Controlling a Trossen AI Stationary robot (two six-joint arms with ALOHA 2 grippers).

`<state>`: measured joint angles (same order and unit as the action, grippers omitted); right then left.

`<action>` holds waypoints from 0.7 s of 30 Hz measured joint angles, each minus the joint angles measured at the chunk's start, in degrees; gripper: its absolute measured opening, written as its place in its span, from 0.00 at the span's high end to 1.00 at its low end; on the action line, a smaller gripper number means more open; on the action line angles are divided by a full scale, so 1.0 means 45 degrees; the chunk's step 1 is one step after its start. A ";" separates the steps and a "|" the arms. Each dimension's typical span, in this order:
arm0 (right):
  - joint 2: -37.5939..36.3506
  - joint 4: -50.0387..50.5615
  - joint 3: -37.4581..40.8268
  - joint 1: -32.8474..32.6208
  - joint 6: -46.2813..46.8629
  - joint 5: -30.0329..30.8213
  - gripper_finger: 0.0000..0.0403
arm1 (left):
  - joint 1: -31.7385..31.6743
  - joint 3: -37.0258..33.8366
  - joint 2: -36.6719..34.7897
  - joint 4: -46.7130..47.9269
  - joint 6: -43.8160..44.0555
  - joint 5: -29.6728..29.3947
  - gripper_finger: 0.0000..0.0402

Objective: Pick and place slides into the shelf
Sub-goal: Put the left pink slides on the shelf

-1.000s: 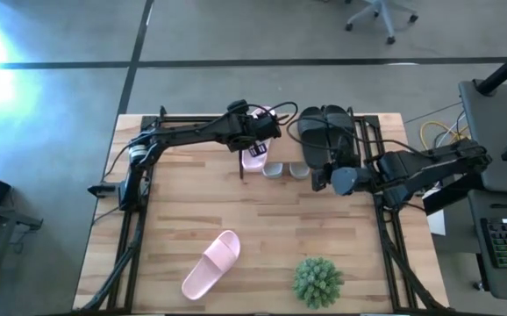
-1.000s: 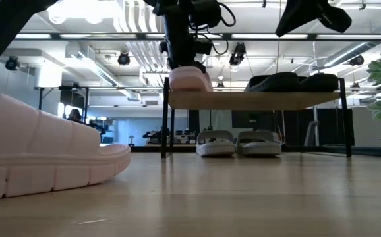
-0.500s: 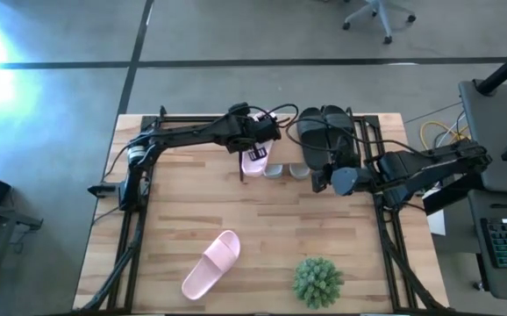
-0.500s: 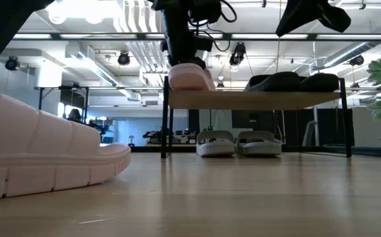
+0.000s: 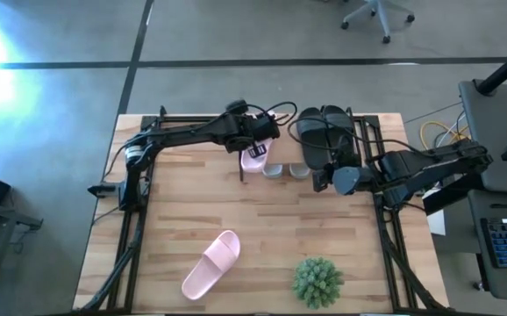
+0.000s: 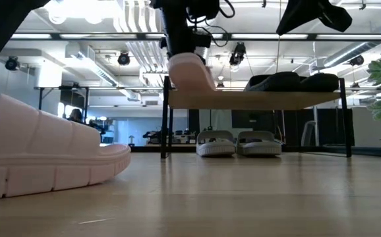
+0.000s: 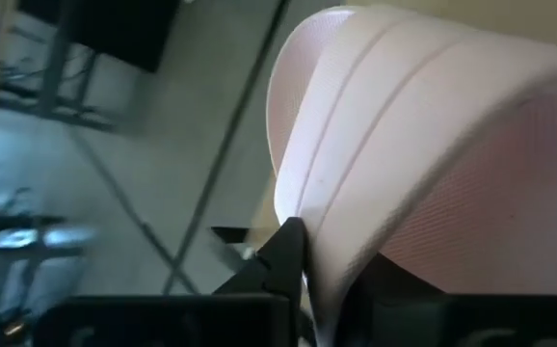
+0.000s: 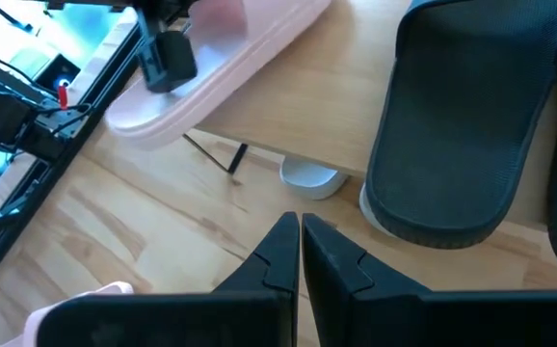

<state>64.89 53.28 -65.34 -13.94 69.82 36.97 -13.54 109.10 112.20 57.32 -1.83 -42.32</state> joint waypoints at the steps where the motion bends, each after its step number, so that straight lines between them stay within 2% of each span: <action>1: -0.0009 0.0000 0.0000 0.0002 0.0000 0.0000 0.98 | 0.0000 -0.0014 0.0010 0.0042 0.0011 -0.0306 0.98; 5: -0.0012 0.0000 0.0000 0.0002 0.0049 -0.0019 0.98 | 0.0024 -0.0015 0.0010 -0.0063 0.0007 -0.1423 0.99; 11: -0.0007 -0.0004 0.0000 -0.0001 0.0044 -0.0019 0.98 | 0.0019 -0.0192 -0.0004 0.0029 0.0091 -0.1321 0.99; 21: -0.0002 -0.0005 0.0000 -0.0002 0.0034 -0.0019 0.98 | -0.0004 -0.1230 -0.0004 -0.0526 0.1923 -0.0619 0.93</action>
<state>64.88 53.25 -65.34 -13.96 69.97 36.88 -13.56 103.57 112.18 54.95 6.83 -45.10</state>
